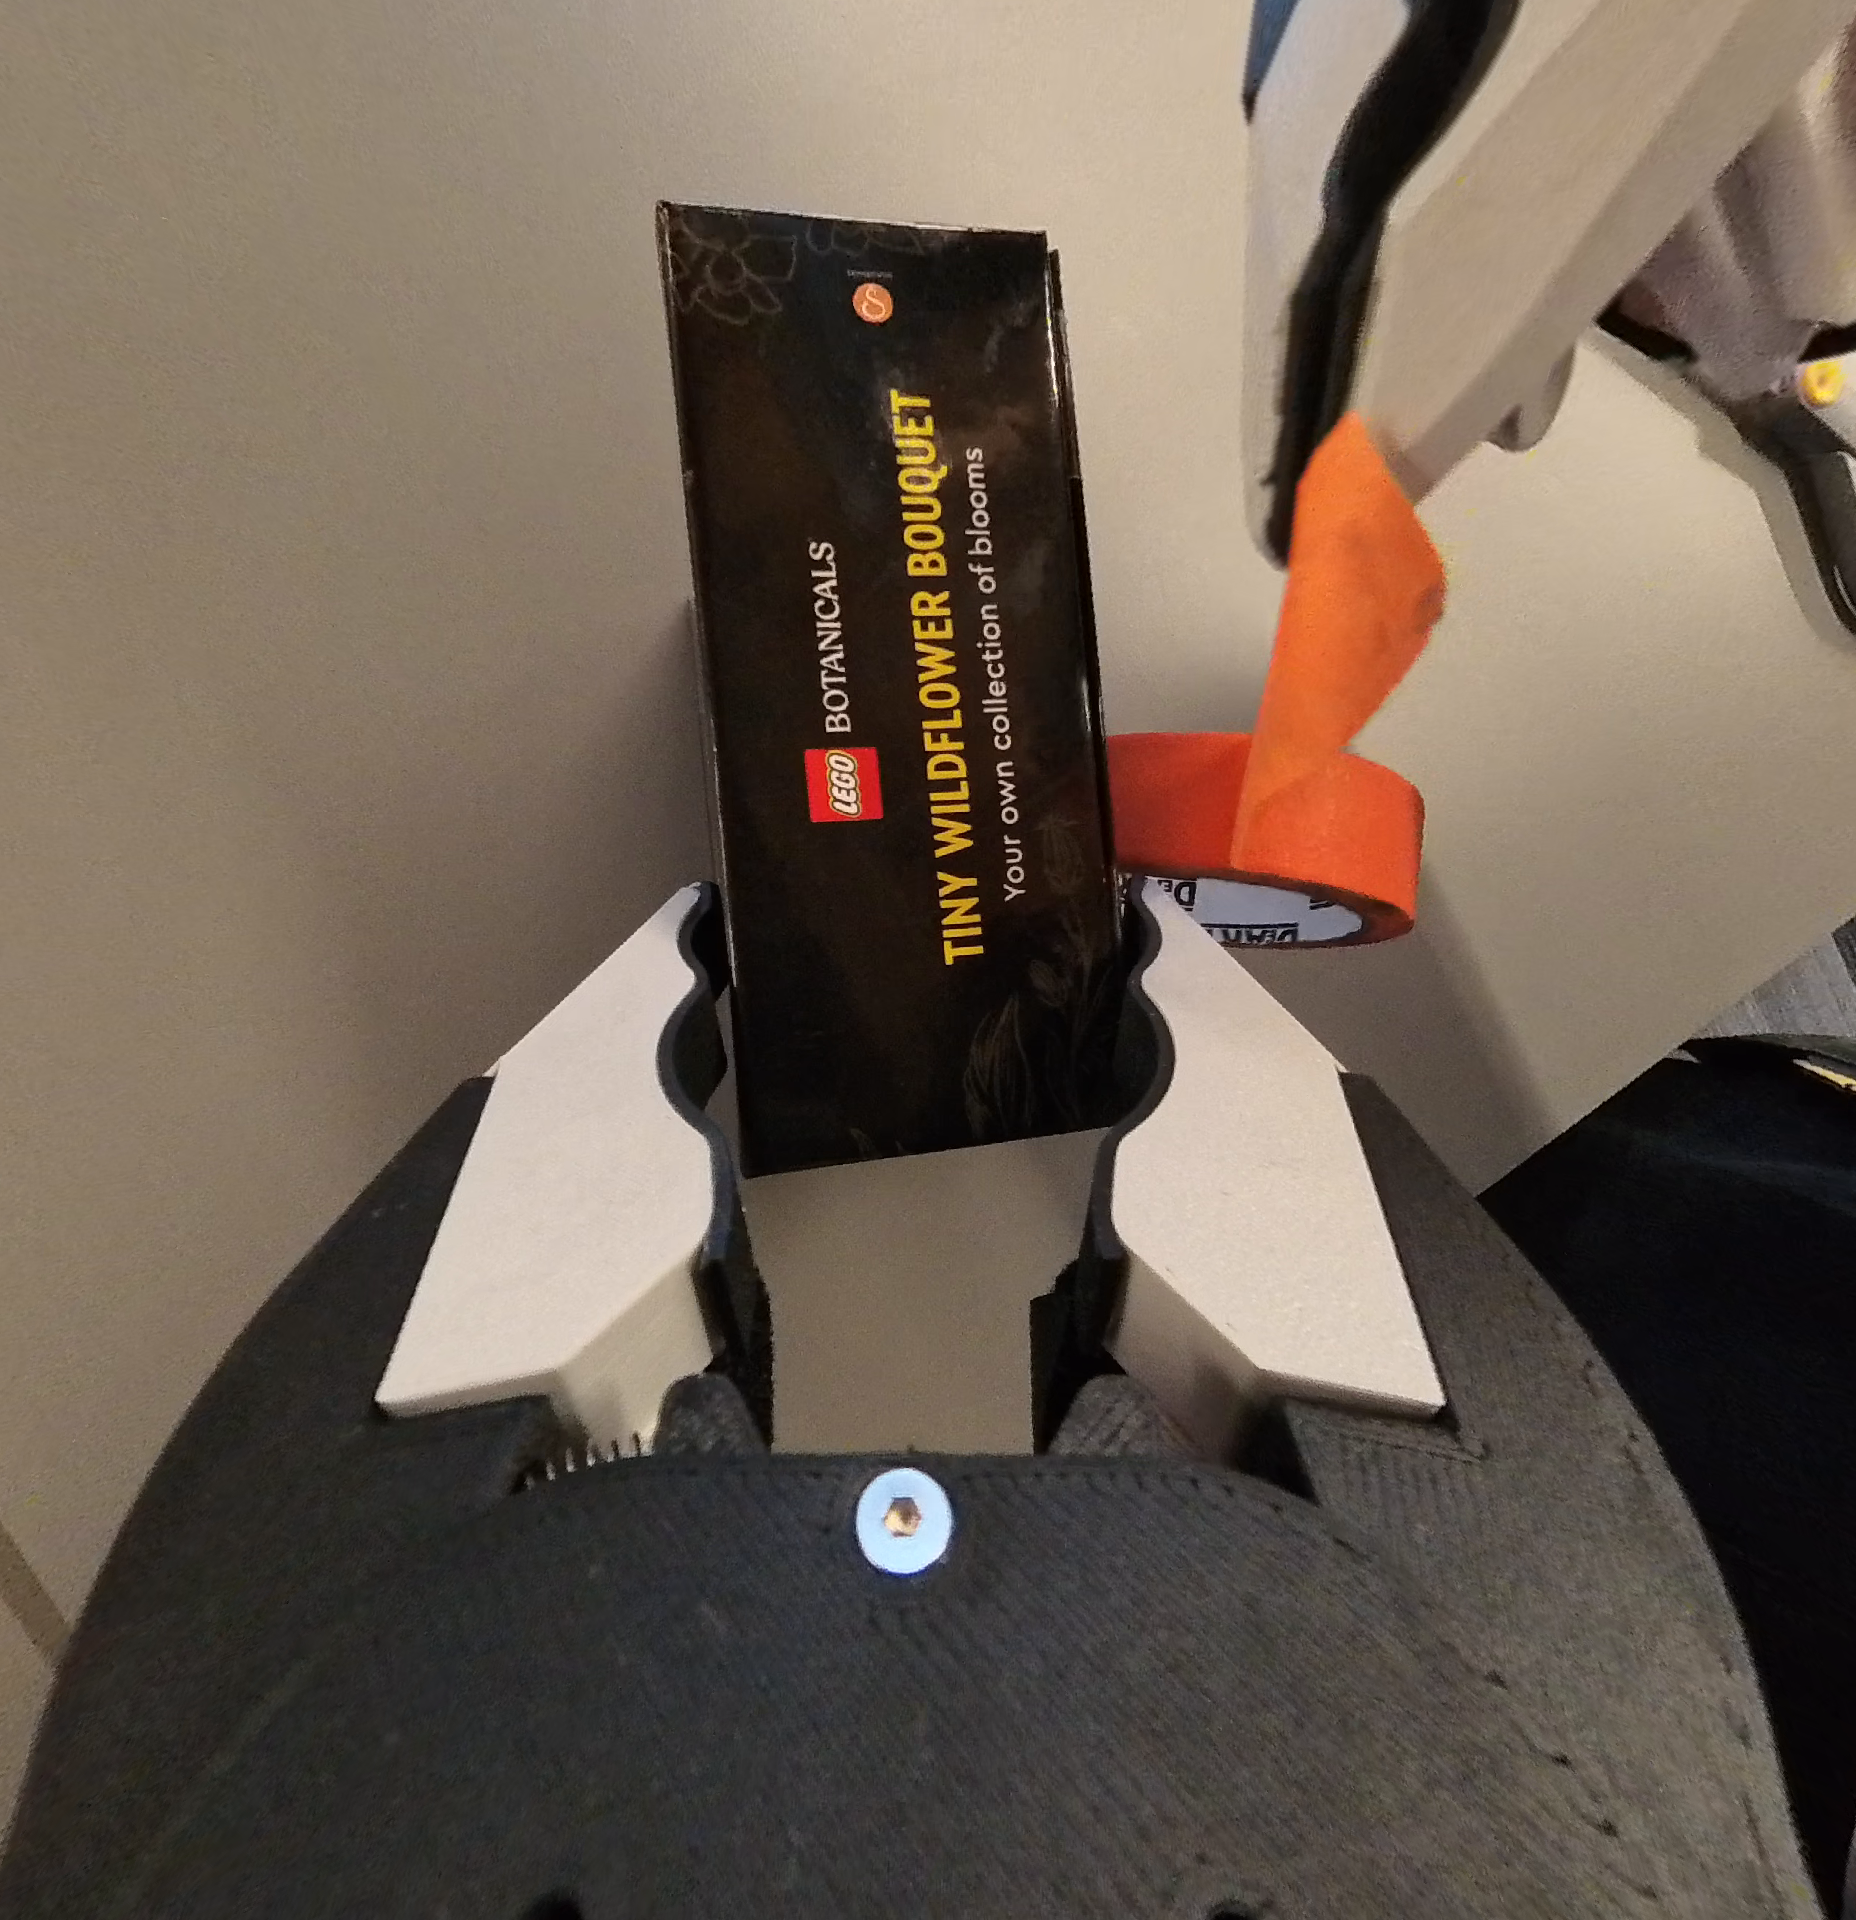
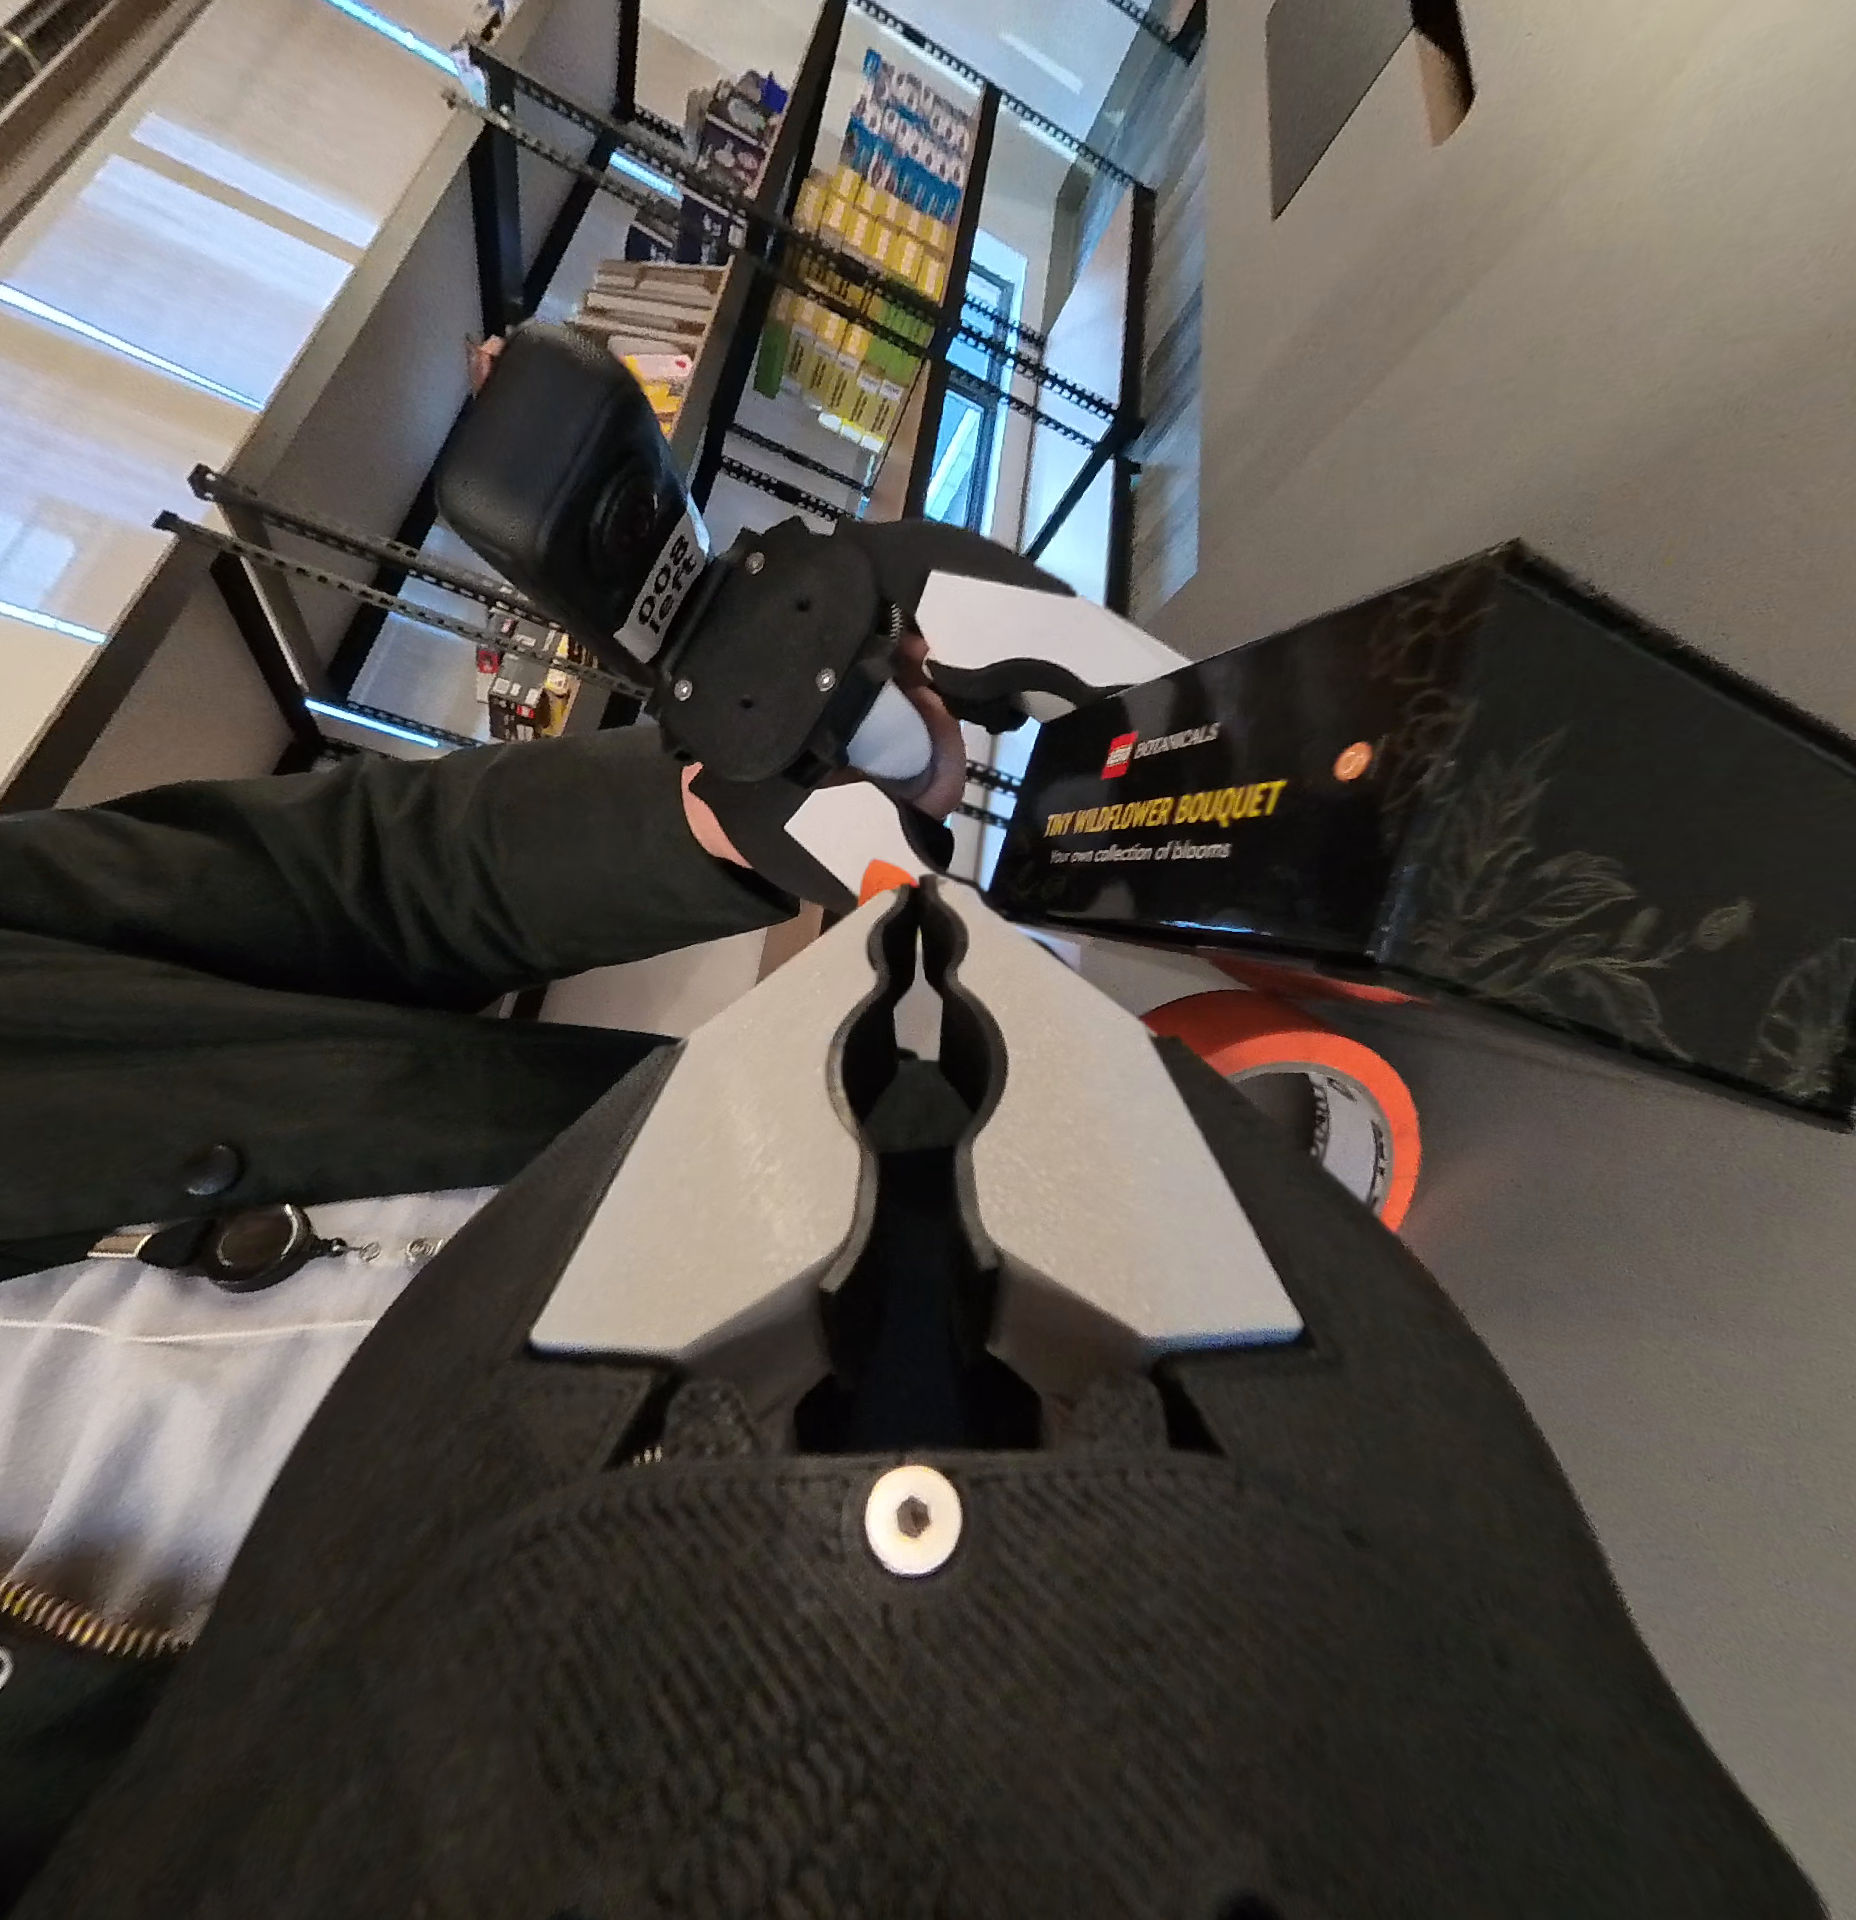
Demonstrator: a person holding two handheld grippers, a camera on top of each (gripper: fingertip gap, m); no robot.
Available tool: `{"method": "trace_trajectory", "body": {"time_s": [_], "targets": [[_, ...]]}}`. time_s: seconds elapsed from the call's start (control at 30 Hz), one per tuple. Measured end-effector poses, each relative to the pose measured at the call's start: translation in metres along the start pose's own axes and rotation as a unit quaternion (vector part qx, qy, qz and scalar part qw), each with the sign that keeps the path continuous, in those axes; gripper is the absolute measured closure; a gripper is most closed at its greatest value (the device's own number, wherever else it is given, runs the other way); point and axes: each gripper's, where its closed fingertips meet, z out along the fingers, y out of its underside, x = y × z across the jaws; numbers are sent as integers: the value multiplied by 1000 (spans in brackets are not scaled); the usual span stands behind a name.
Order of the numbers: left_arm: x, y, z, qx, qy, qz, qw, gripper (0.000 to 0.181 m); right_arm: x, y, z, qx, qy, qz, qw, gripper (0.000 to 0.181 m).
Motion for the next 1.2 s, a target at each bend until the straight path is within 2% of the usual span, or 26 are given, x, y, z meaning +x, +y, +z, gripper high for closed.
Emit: {"method": "trace_trajectory", "body": {"time_s": [0.5,1.2], "targets": [[0,0,0,-1,1,1,1000,106,13,-13,1,49,16,-3,999,181],[0,0,0,-1,1,0,1000,106,23,-9,6,24,57,-30,998,181]]}}
